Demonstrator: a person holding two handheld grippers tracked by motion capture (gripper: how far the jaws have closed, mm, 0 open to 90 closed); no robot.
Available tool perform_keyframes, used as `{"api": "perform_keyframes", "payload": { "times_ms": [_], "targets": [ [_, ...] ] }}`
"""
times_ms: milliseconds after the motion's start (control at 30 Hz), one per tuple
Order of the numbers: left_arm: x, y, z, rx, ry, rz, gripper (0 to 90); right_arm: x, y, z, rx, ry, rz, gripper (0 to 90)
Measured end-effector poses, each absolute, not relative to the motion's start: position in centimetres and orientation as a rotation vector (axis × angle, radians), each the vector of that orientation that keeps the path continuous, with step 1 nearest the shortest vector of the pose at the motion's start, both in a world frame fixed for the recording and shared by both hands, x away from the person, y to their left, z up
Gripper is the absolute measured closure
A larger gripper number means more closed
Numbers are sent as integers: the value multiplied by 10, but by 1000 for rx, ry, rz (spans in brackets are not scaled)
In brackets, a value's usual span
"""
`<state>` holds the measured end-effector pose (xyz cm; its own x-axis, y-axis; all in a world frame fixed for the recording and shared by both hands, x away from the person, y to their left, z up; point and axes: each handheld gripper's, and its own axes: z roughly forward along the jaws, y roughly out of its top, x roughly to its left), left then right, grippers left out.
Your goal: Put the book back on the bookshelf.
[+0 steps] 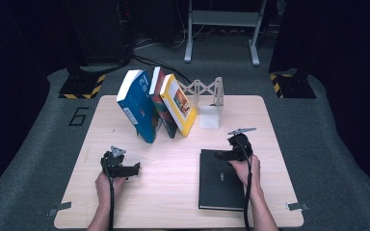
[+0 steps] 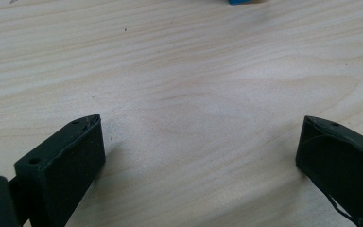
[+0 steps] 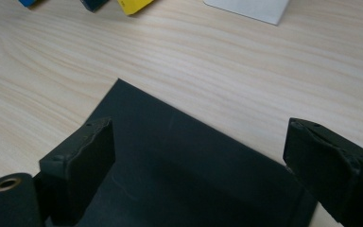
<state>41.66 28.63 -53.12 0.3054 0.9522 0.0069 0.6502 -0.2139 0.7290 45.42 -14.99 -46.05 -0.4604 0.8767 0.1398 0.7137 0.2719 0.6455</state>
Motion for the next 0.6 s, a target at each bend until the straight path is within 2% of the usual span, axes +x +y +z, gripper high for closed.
{"api": "perform_keyframes", "payload": {
  "times_ms": [300, 600],
  "targets": [
    [417, 286, -531, 1950, 1422, 615, 15, 431, -185, -478, 1541, 2293, 995, 73],
    [417, 286, -531, 1951, 1421, 618, 16, 408, -195, -494, 1593, 2331, 1034, 79]
  ]
}}
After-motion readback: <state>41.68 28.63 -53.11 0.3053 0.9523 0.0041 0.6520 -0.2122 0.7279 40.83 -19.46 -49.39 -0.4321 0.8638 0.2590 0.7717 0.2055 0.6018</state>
